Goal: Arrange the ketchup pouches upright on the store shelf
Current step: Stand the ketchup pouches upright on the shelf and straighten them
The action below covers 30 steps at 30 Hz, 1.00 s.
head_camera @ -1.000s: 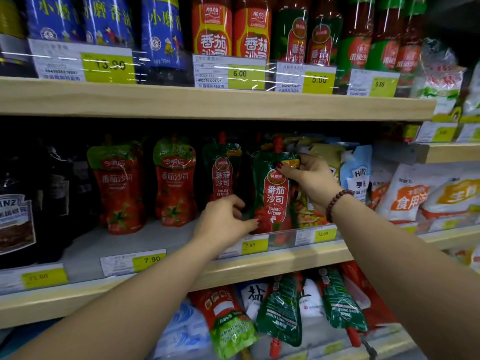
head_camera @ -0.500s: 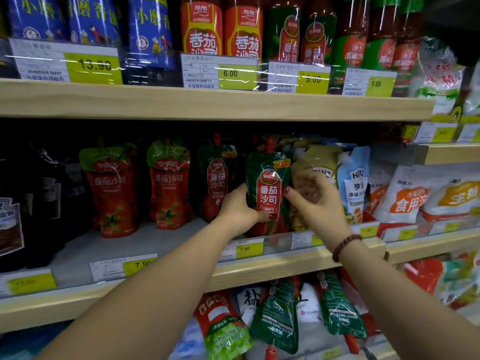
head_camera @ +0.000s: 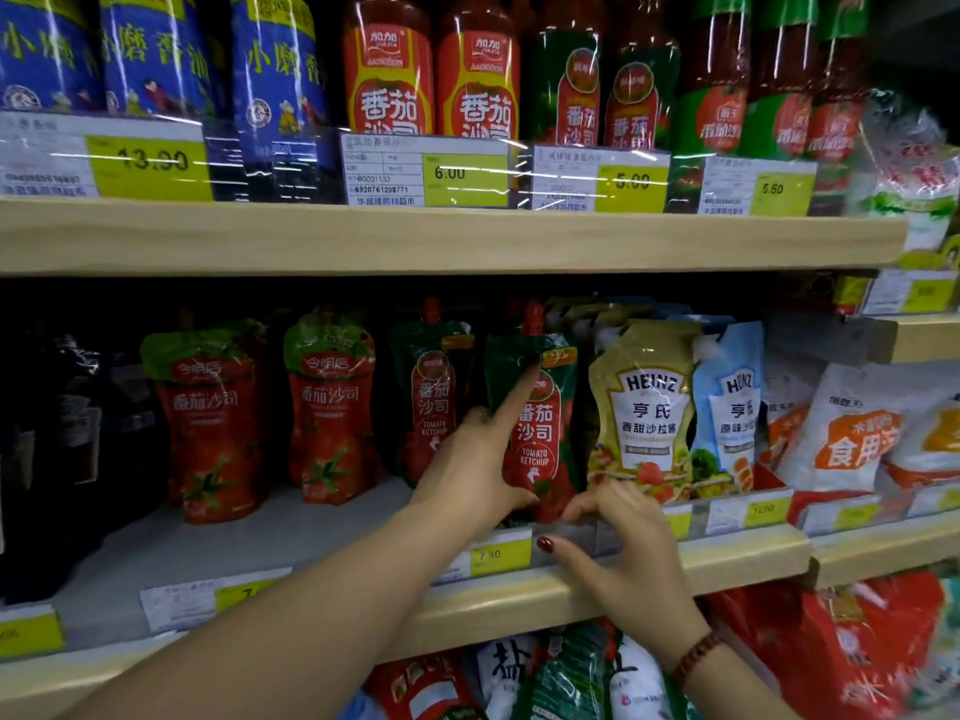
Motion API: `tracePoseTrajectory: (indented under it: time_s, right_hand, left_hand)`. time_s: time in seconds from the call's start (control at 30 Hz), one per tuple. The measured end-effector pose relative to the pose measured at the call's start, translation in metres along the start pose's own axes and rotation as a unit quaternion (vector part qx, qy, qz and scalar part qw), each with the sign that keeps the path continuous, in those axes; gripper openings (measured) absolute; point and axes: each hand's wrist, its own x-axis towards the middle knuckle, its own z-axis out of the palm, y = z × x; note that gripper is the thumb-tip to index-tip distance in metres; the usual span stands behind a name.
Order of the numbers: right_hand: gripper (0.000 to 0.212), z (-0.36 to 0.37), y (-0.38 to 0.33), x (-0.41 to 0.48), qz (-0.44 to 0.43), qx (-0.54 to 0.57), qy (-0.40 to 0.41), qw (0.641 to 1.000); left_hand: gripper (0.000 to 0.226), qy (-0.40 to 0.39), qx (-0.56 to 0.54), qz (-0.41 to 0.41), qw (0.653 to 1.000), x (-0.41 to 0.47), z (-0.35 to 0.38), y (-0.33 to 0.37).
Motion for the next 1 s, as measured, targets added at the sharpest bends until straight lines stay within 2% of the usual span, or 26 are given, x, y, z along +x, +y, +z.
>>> tracePoseTrajectory:
  time_s: [0.47, 0.8, 0.9, 1.0]
  right_hand:
    - [0.019, 0.008, 0.008, -0.004, -0.034, -0.023, 0.033, 0.999]
    - [0.018, 0.009, 0.007, -0.005, -0.032, -0.027, 0.035, 0.998]
    - [0.019, 0.009, 0.007, -0.006, -0.028, -0.026, 0.032, 0.999]
    - [0.02, 0.01, 0.008, -0.006, -0.023, -0.035, 0.027, 0.999]
  left_hand:
    - [0.122, 0.017, 0.005, -0.024, 1.0, 0.032, 0.019, -0.018]
    - [0.117, -0.003, 0.007, -0.022, 1.0, 0.038, 0.023, -0.016]
    - [0.11, 0.007, 0.07, -0.023, 0.997, 0.033, 0.021, -0.013]
    - [0.101, 0.08, 0.2, 0.023, 0.976, 0.028, 0.015, -0.008]
